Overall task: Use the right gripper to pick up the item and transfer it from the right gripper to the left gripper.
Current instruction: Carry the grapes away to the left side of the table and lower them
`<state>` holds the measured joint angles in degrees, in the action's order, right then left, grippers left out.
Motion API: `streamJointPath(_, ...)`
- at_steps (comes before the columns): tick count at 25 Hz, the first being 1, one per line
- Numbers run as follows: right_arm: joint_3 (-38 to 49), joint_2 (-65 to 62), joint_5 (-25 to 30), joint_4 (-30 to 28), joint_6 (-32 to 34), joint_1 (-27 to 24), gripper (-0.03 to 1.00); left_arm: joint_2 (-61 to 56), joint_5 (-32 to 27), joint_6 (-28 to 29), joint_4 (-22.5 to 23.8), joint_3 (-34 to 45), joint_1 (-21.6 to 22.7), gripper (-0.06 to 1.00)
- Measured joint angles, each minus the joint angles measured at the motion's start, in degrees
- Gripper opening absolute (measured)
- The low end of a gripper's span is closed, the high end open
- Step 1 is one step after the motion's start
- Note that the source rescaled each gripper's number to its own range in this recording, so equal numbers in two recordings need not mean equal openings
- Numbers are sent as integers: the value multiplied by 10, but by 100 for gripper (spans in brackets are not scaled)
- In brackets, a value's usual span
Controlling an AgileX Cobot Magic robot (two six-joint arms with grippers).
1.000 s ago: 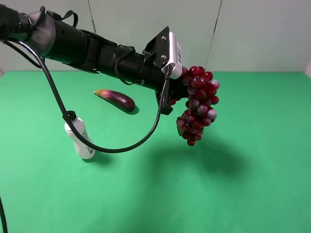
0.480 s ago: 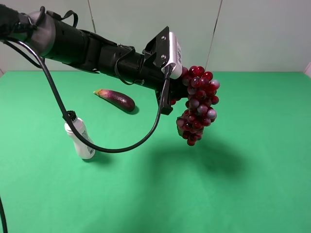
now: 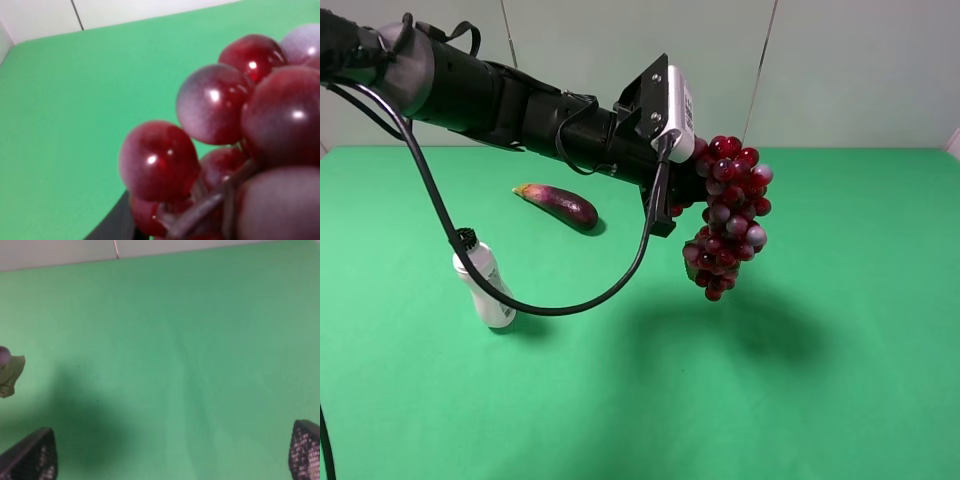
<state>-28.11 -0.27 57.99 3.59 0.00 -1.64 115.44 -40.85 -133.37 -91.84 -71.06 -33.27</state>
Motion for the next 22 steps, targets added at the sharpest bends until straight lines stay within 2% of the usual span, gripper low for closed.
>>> streamJointPath(7, 0, 0, 0, 0, 0, 0, 100, -1, -4, 0, 3, 0, 3, 1)
streamJointPath(10, 0, 0, 0, 0, 0, 0, 100, -20, 0, 10, 37, 0, 10, 1)
streamJointPath(22, 0, 0, 0, 0, 0, 0, 100, -176, 84, 249, 177, 0, 42, 1)
